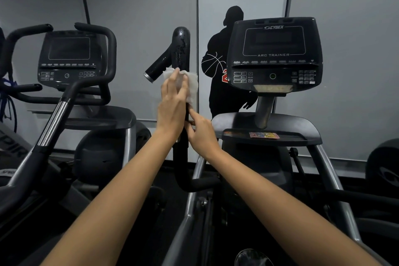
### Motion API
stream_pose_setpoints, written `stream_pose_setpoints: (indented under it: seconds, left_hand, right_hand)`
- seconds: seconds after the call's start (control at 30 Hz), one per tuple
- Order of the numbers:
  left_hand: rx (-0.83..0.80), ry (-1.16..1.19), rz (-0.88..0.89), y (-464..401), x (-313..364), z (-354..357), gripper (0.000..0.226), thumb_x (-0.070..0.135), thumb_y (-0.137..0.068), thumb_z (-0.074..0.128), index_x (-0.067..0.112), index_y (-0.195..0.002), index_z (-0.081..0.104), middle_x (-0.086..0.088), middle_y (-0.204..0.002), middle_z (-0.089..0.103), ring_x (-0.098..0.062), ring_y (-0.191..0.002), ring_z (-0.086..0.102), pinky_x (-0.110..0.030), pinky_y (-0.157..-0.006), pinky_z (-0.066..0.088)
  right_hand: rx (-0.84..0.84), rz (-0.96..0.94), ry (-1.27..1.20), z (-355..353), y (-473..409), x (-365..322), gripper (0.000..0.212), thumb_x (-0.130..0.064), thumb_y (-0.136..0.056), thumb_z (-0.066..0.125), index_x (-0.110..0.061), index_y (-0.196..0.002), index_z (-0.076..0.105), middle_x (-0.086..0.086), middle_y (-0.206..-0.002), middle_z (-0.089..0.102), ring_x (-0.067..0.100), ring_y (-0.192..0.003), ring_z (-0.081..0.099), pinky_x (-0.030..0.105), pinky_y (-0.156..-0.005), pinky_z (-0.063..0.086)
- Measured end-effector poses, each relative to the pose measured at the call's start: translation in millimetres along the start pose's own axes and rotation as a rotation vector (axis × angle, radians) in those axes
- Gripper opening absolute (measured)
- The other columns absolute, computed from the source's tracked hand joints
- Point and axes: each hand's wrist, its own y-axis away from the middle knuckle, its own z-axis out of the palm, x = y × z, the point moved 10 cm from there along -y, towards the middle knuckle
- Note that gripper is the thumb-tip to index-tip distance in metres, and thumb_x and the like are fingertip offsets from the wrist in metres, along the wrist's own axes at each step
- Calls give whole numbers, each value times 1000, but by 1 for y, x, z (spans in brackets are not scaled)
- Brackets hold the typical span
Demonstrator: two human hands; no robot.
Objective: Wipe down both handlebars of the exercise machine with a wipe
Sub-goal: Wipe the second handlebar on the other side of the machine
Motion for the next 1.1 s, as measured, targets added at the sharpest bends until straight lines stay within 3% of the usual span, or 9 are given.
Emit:
stream_pose_setpoints:
  seconds: [0.07, 0.2, 0.4, 0.53, 0.63, 0.73, 0.8, 0.97, 1.1]
  left_hand:
    - [23, -62, 43, -4, 6, -1, 71, -14, -70, 67, 0, -135, 42, -12, -144, 25, -38, -126, 28, -45, -66, 58]
    - [-2, -272, 122, -5, 11, 2, 74, -8, -63, 74, 3, -131, 48, -15, -141, 38, -36, -121, 29, -40, -68, 58]
    - [24, -17, 23, -5, 0, 0, 64, -9, -80, 62, 4, -138, 39, -16, -146, 31, -39, -128, 35, -47, -74, 55]
    - [131, 171, -12, -2, -7, -6, 51, 5, -91, 53, 6, -140, 38, -15, -144, 32, -33, -122, 44, -42, -87, 51]
    - [190, 334, -70, -1, -12, -12, 44, 10, -95, 49, 9, -138, 42, -15, -140, 35, -27, -121, 47, -29, -93, 46]
    - [219, 418, -184, 1, -20, -16, 38, 10, -95, 48, 8, -133, 48, -12, -135, 39, -12, -111, 48, -3, -86, 36]
    - [216, 486, -283, 3, -27, -14, 32, 12, -96, 48, 5, -126, 54, -12, -130, 44, -6, -103, 43, 4, -79, 32]
    - [118, 670, -463, -14, -52, 3, 19, 17, -95, 49, 10, -102, 64, -5, -103, 63, -16, -93, 57, -24, -78, 42]
    - [-16, 1019, -623, -17, -65, 25, 21, 19, -96, 48, 8, -105, 64, 13, -80, 58, -9, -80, 54, -27, -77, 45]
  right_hand:
    - [-4, 12, -4, -1, 0, 1, 35, -2, -93, 48, -3, -127, 50, 12, -113, 64, 24, -91, 62, 20, -81, 47]
    - [-9, 35, -44, 1, 0, 4, 29, -5, -93, 49, -5, -122, 53, 11, -110, 66, 23, -99, 62, 31, -88, 52]
    - [-6, 3, -15, 0, 1, 0, 35, -2, -92, 48, -5, -127, 49, 12, -110, 65, 25, -93, 63, 39, -86, 52]
    - [-28, 39, -26, 2, 1, 3, 45, -5, -94, 47, -6, -139, 39, 13, -126, 58, 24, -112, 58, 30, -98, 45]
    - [-31, 39, -27, 0, 2, 2, 47, -5, -95, 47, -4, -140, 36, 15, -125, 58, 26, -112, 58, 26, -93, 44]
    - [-13, 38, -38, -1, 1, 2, 49, -4, -94, 47, -5, -141, 34, 15, -124, 59, 26, -111, 58, 31, -94, 46]
    - [-11, 46, -40, 2, 1, 5, 51, -4, -93, 47, -6, -142, 34, 14, -123, 60, 27, -112, 58, 36, -97, 47]
    - [-25, 74, -45, 4, 1, 9, 53, -9, -94, 49, -8, -144, 30, 14, -121, 62, 24, -111, 59, 38, -97, 48]
    - [-23, 72, -53, 6, 1, 10, 53, -12, -95, 50, -7, -144, 28, 13, -131, 55, 23, -121, 53, 41, -102, 45]
